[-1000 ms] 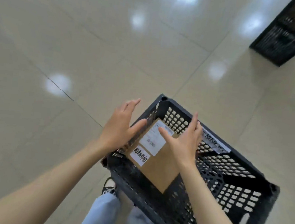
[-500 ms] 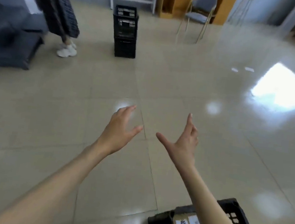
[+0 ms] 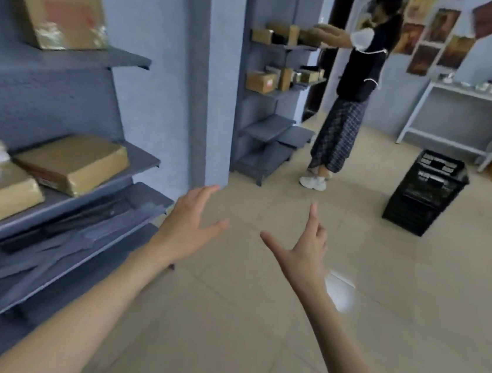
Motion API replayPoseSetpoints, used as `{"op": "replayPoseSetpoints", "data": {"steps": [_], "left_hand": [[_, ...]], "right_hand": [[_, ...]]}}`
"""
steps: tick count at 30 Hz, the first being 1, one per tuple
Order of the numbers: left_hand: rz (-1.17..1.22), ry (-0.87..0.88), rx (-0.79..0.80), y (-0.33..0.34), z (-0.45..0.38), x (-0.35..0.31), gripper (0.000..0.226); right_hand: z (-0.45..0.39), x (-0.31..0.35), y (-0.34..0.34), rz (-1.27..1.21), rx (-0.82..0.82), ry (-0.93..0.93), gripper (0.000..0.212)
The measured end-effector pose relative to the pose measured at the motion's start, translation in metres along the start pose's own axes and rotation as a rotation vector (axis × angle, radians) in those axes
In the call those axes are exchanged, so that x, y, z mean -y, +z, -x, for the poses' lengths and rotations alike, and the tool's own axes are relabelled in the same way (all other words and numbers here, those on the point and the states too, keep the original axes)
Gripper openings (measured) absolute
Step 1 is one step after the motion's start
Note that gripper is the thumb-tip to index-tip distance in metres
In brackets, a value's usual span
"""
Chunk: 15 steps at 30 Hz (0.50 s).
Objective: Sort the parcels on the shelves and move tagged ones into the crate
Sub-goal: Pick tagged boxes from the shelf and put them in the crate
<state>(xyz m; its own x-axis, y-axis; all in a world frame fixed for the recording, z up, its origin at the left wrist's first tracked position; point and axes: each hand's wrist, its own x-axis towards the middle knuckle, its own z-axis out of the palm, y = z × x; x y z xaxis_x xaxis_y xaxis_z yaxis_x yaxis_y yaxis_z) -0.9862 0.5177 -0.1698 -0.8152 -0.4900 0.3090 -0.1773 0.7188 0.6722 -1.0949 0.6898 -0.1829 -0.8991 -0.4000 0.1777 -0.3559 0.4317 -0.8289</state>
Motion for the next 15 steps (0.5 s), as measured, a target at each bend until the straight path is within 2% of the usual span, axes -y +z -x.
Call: {"op": "replayPoseSetpoints", "data": {"steps": [7, 15], "left_hand": [[-0.125, -0.085, -0.285, -0.134, -0.040, 0.087, 0.063], [-0.220, -0.255, -0.543, -0.214, -0.113, 0.161, 0.059]], "right_hand": [[-0.073, 0.115, 0.141, -0.136, 0.226, -0.277, 0.105], [-0.181, 0.198, 0.264, -0.224, 0.383, -0.500, 0.102]]}}
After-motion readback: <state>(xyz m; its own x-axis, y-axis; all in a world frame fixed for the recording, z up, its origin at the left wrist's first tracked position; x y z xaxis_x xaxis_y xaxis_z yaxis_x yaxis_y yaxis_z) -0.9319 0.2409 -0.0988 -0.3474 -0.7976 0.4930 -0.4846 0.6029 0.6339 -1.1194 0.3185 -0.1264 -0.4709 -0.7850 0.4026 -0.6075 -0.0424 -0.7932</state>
